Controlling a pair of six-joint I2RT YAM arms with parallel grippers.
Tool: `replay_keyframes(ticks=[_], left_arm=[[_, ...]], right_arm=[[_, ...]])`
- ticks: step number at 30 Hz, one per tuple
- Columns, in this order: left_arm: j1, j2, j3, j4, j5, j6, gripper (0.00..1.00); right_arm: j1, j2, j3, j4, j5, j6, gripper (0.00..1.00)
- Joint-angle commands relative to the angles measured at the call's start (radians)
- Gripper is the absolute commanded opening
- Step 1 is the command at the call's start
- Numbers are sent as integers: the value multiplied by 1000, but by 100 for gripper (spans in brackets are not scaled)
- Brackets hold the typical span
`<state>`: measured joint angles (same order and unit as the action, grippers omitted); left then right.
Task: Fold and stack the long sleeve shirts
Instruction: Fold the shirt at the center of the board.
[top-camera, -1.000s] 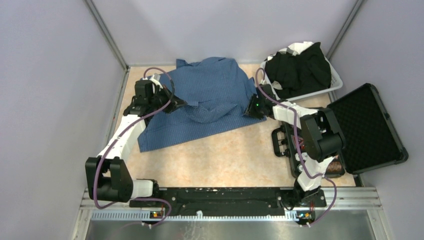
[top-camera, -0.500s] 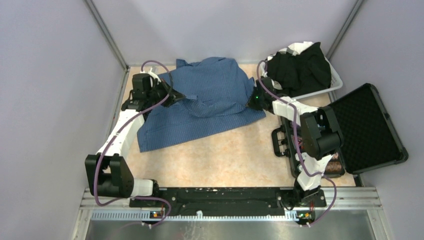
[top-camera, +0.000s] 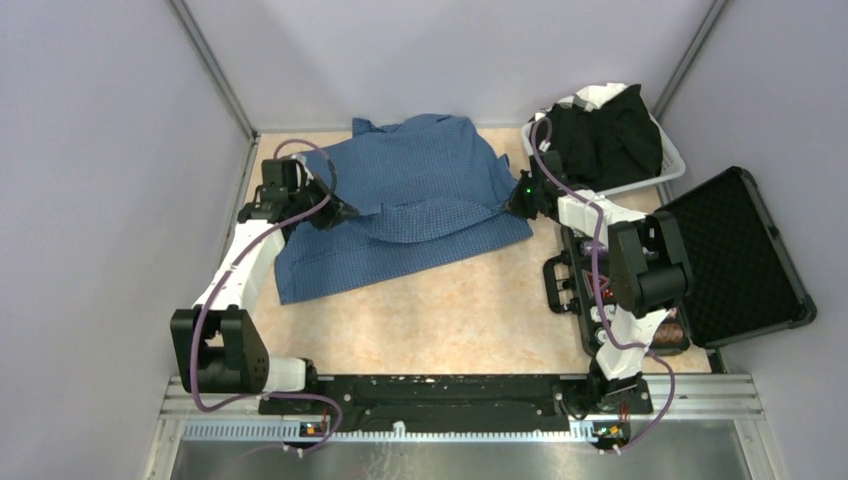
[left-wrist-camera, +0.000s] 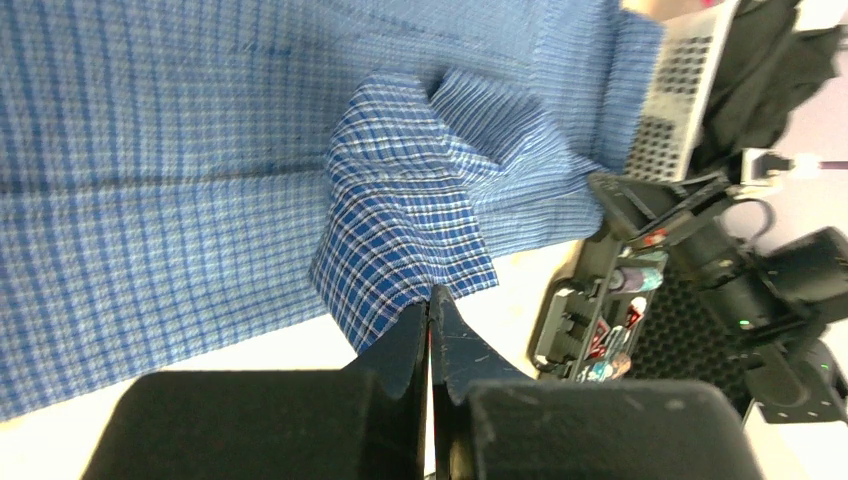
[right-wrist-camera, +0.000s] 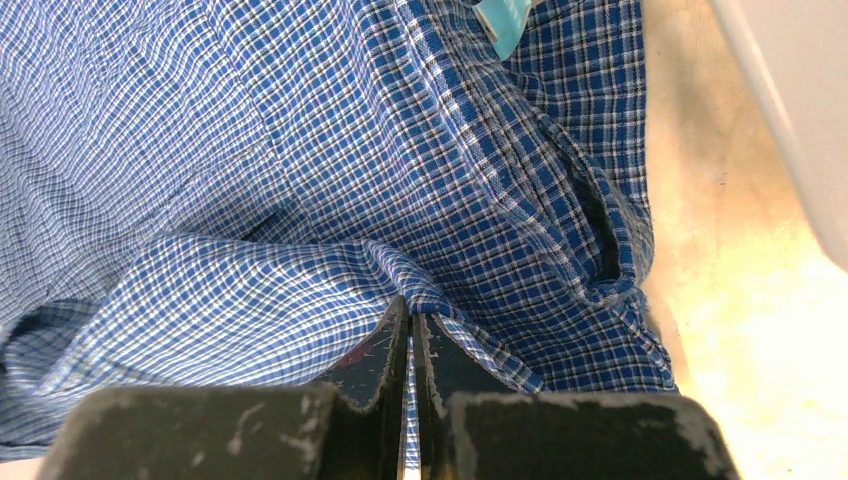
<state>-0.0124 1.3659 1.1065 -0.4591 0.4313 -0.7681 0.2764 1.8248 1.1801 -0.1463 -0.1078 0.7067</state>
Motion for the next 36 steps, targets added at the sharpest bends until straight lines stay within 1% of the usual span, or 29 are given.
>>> replay_keyframes(ticks=[1, 7, 10, 11, 12, 15, 18, 20, 21, 23, 27, 33, 36], left_arm=[[36, -53, -99, -55, -44, -17, 0], [45, -121, -237, -47, -86, -61, 0], [48, -145, -265, -43, -95, -57, 8], [49, -151, -266, -51, -105, -52, 15], [48, -160, -266, -64, -120, -47, 26], [50, -198, -270, -66, -152, -7, 50], [48, -225, -260, -33, -146, 90, 65], [44, -221, -257, 11, -91, 165, 69], [34, -206, -243, 4, -99, 197, 71], [18, -168, -208, -42, -164, 248, 74], [17, -108, -228, -14, -250, 272, 76], [17, 38, -213, 50, -311, 234, 68], [17, 110, -179, 76, -336, 235, 66]], right_arm=[[-9, -17, 17, 20, -16, -13, 0], [-17, -18, -1, 27, -12, -22, 0], [-18, -18, -4, 24, -5, -30, 0], [-18, -18, -5, 23, -5, -33, 0], [-17, -18, -5, 21, -4, -35, 0], [-18, -19, -9, 24, -5, -38, 0], [-18, -19, -12, 27, -12, -42, 0], [-18, -19, -12, 29, -15, -44, 0], [-17, -19, -12, 30, -15, -45, 0], [-18, -19, -12, 32, -16, -47, 0], [-18, -23, -16, 41, -24, -47, 0], [-17, -34, -28, 47, -27, -47, 0], [-18, -41, -36, 54, -32, -47, 0]])
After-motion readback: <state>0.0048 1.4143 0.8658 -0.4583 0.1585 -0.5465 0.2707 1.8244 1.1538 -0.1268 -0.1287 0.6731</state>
